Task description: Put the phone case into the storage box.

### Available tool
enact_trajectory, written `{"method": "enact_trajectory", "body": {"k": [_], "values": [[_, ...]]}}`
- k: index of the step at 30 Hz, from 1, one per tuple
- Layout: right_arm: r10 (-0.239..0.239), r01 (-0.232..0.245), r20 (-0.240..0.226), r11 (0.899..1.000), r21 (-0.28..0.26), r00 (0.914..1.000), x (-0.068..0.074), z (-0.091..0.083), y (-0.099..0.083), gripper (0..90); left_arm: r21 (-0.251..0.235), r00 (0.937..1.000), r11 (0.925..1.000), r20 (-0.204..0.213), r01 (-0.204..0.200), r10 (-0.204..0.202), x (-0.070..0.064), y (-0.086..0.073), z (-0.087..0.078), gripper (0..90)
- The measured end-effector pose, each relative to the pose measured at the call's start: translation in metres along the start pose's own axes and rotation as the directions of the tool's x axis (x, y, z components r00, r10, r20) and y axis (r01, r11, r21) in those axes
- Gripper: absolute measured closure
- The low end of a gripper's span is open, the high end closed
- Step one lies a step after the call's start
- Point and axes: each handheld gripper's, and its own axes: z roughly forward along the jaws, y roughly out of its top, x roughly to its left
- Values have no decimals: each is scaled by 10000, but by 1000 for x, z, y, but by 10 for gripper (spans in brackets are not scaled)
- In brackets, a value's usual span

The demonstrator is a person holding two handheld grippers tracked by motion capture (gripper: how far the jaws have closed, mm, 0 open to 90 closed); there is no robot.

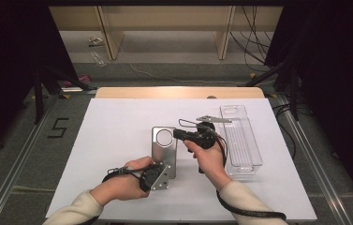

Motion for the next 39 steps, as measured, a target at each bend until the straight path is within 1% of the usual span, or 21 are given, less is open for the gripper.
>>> {"method": "enact_trajectory", "body": {"k": [4, 10, 12, 14, 16, 17, 18, 19, 20, 23, 24, 26, 27, 28, 30, 31, 33, 34, 35, 38, 39], "values": [[-41, 42, 7, 10000, -33, 10000, 2, -1, 1, 834, 2, 10000, 10000, -19, 63, -63, 0, 0, 1, 881], [-82, 82, -4, 9996, -266, 10000, 5, -5, 4, 839, -242, 9993, 9995, -335, 178, -186, 2, -1, -1, 861], [-256, 262, 185, 9990, -372, 9995, 5, -7, 6, 839, -519, 9990, 9981, -300, 319, -334, 2, 0, -5, 837], [-173, 182, 193, 9989, -434, 9997, 3, -9, 7, 839, -722, 9984, 9966, -363, 398, -425, 2, 1, -8, 814], [-290, 309, 354, 9980, -548, 9990, 2, -11, 8, 839, -925, 9975, 9942, -403, 543, -582, 3, 1, -12, 778], [-300, 320, 362, 9979, -557, 9989, 1, -11, 8, 839, -1114, 9963, 9909, -337, 752, -794, 3, 0, -14, 759], [-273, 295, 375, 9977, -615, 9989, 1, -12, 9, 839, -1246, 9952, 9885, -357, 859, -910, 4, -1, -16, 728], [-291, 317, 407, 9974, -647, 9987, 1, -13, 9, 839, -1401, 9929, 9842, -346, 1082, -1141, 4, -3, -17, 700], [-343, 372, 436, 9970, -680, 9985, 0, -13, 10, 839, -1509, 9909, 9811, -406, 1212, -1286, 4, -4, -18, 672], [-460, 500, 535, 9959, -758, 9975, 0, -15, 11, 839, -2173, 9795, 9590, -454, 1820, -1962, 4, -8, -22, 576], [-515, 560, 574, 9952, -800, 9970, 1, -15, 11, 839, -2263, 9783, 9565, -523, 1840, -2005, 4, -8, -23, 545], [-558, 611, 618, 9943, -879, 9965, 0, -16, 12, 839, -2455, 9738, 9486, -578, 1996, -2199, 3, -10, -26, 494], [-578, 635, 651, 9940, -895, 9962, 0, -17, 12, 839, -2592, 9703, 9422, -587, 2123, -2348, 2, -11, -28, 466], [-645, 707, 685, 9933, -918, 9956, 1, -17, 13, 839, -2680, 9674, 9376, -601, 2217, -2460, 1, -12, -29, 423], [-719, 787, 725, 9923, -960, 9948, 1, -18, 14, 839, -2873, 9569, 9234, -635, 2544, -2834, 0, -15, -32, 348], [-753, 825, 745, 9917, -987, 9944, 2, -19, 15, 839, -2901, 9518, 9185, -663, 2688, -2995, 0, -16, -33, 309], [-737, 812, 750, 9914, -1028, 9945, 2, -20, 15, 839, -3055, 9404, 9042, -677, 2983, -3331, -1, -19, -34, 247], [-750, 829, 767, 9910, -1055, 9942, 1, -21, 16, 839, -3131, 9350, 8982, -738, 3086, -3470, -1, -21, -35, 219], [-764, 844, 771, 9907, -1067, 9941, 1, -22, 16, 838, -3175, 9303, 8939, -803, 3165, -3579, -2, -22, -36, 189], [-756, 843, 791, 9901, -1121, 9940, 1, -23, 17, 838, -3393, 9181, 8794, -938, 3341, -3850, -2, -27, -39, 151], [-751, 838, 790, 9902, -1121, 9940, 1, -23, 18, 838, -3456, 9122, 8727, -953, 3450, -3984, -2, -29, -40, 137]]}}
